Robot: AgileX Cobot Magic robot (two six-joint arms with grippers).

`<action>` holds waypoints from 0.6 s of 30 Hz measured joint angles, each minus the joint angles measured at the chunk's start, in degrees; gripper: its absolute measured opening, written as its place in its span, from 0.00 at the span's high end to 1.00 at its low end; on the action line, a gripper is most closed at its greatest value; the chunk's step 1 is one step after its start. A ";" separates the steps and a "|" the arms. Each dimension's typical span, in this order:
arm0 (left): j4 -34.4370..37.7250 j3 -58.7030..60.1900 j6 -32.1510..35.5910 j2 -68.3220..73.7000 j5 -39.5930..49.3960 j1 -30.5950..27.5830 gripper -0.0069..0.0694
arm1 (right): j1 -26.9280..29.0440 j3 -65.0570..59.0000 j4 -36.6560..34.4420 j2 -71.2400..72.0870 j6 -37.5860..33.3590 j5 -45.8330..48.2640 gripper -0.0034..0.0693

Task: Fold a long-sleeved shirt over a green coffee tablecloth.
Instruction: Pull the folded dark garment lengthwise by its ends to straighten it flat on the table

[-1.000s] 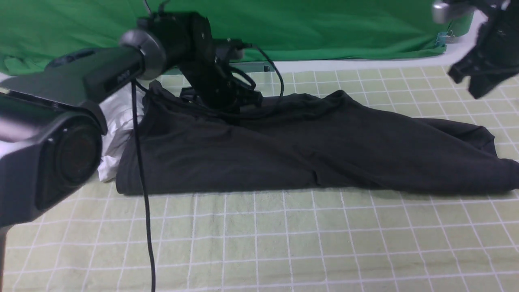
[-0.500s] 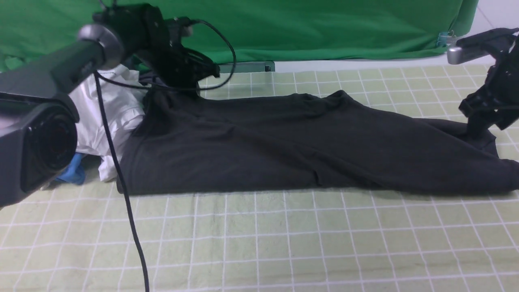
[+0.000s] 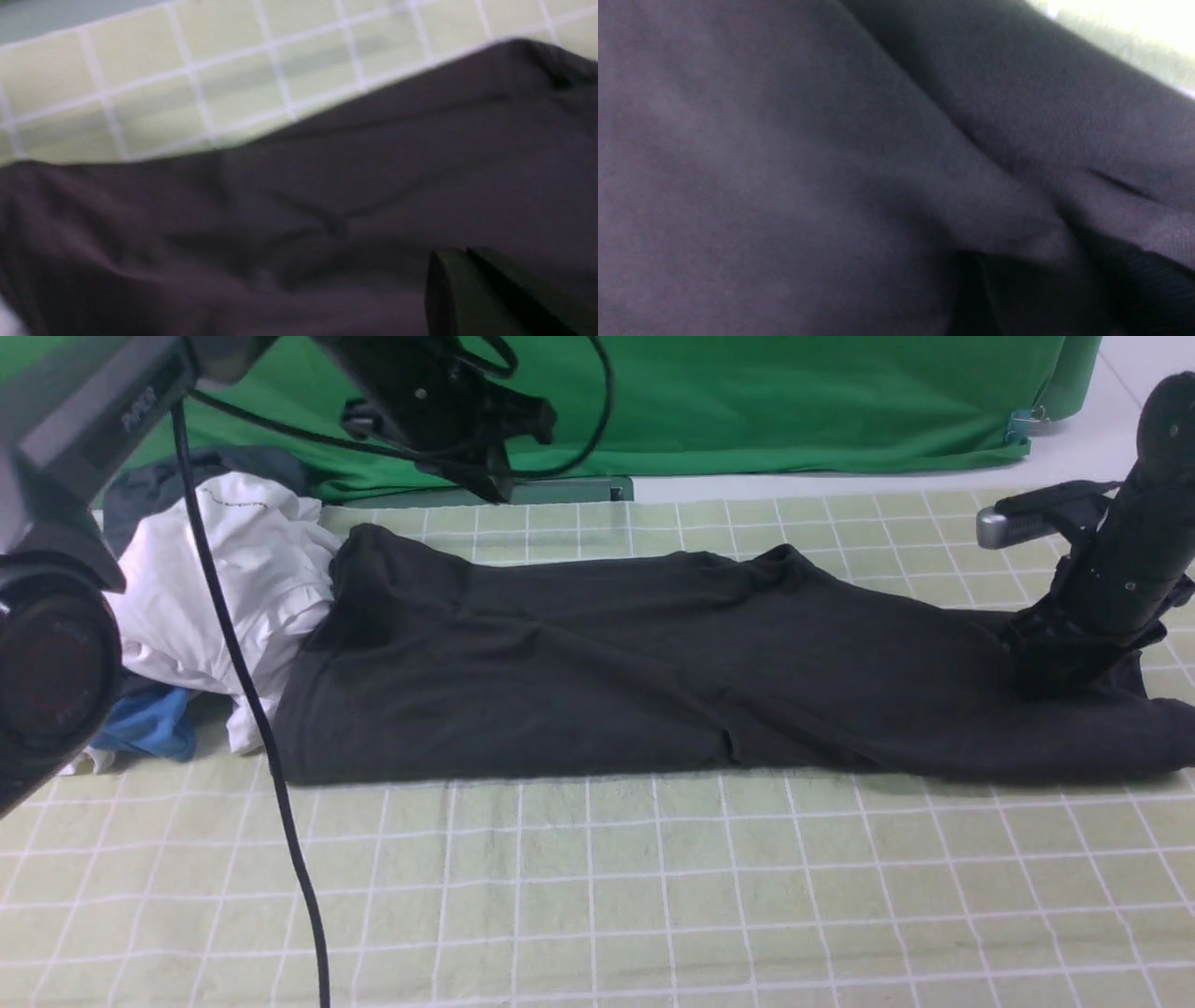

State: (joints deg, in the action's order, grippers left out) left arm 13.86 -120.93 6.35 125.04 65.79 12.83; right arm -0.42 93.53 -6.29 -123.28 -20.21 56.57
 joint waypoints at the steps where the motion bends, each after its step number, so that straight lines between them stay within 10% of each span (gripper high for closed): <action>1: -0.07 2.50 0.19 -0.52 0.18 1.07 0.89 | 0.00 0.00 0.00 -0.06 -0.53 -0.07 0.53; 5: -0.33 11.63 0.74 -2.61 -1.71 4.83 0.89 | 0.11 0.83 -0.27 -0.06 -1.54 0.20 0.87; 18: -0.51 31.43 1.26 -8.58 -13.42 10.59 0.89 | 0.63 4.63 1.80 4.33 -1.59 0.49 0.94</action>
State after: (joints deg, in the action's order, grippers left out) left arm 13.35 -89.50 7.61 116.46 52.37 23.42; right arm 0.21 98.15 -4.50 -118.95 -21.80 57.06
